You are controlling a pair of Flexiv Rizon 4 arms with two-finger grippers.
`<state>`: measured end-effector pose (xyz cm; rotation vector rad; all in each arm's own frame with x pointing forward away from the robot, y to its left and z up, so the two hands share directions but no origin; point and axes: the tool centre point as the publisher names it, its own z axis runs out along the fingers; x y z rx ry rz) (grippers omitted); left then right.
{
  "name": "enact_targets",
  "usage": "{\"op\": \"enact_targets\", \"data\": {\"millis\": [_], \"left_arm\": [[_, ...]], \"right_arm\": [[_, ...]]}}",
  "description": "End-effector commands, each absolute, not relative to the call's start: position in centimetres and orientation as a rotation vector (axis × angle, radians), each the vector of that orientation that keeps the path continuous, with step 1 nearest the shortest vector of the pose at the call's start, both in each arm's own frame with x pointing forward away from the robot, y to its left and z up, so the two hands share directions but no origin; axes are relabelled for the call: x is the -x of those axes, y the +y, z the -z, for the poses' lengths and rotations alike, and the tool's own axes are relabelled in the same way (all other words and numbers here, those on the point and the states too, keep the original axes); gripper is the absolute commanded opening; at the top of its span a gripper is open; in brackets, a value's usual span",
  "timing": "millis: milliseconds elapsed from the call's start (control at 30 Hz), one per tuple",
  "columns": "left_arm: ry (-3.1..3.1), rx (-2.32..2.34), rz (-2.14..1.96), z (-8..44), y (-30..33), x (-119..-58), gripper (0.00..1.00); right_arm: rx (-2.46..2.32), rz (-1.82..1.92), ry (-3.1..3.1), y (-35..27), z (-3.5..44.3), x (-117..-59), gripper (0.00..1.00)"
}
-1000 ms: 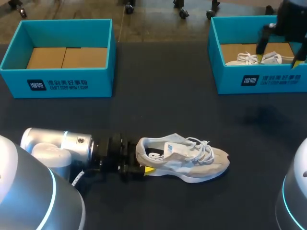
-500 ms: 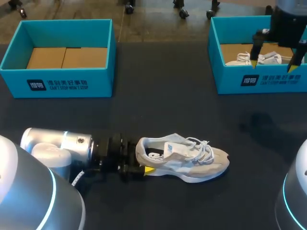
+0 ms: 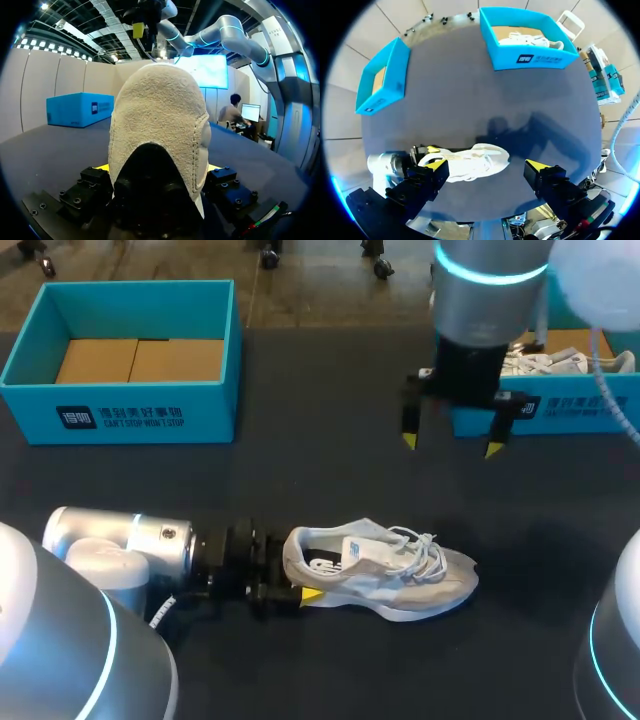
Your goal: Take the shoe out of the shoebox, open the shoe tongue, remove and reinsert the insole, then place the shoe into the shoebox
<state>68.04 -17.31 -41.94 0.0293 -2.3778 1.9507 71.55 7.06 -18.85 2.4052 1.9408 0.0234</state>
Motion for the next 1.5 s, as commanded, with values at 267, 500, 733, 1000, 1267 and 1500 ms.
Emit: {"op": "enact_targets", "data": {"millis": [267, 500, 733, 1000, 1267, 1500], "left_arm": [[-2.379, -0.030, -1.950, 42.0, -17.2, -68.1, 0.00], [-2.379, -0.030, -1.950, 42.0, -17.2, -68.1, 0.00], [-2.379, -0.030, -1.950, 42.0, -17.2, -68.1, 0.00], [-2.379, -0.030, -1.950, 42.0, -17.2, -68.1, 0.00], [-2.379, -0.030, -1.950, 42.0, -17.2, -68.1, 0.00], [-2.379, -0.030, -1.950, 42.0, -17.2, -68.1, 0.00]], "right_arm": [[-2.408, -0.039, 1.944, 6.7, 19.1, -71.4, 1.00], [-2.388, 0.011, 1.948, 12.1, 21.0, -70.1, 1.00], [-2.377, -0.062, 1.999, 16.9, 23.5, -67.5, 1.00], [-2.405, -0.081, 2.024, 18.0, 24.0, -66.4, 1.00], [-2.343, -0.042, 1.994, 19.0, 24.6, -66.0, 1.00], [-2.236, 0.084, 2.007, 20.7, 27.4, -65.5, 1.00]]}}
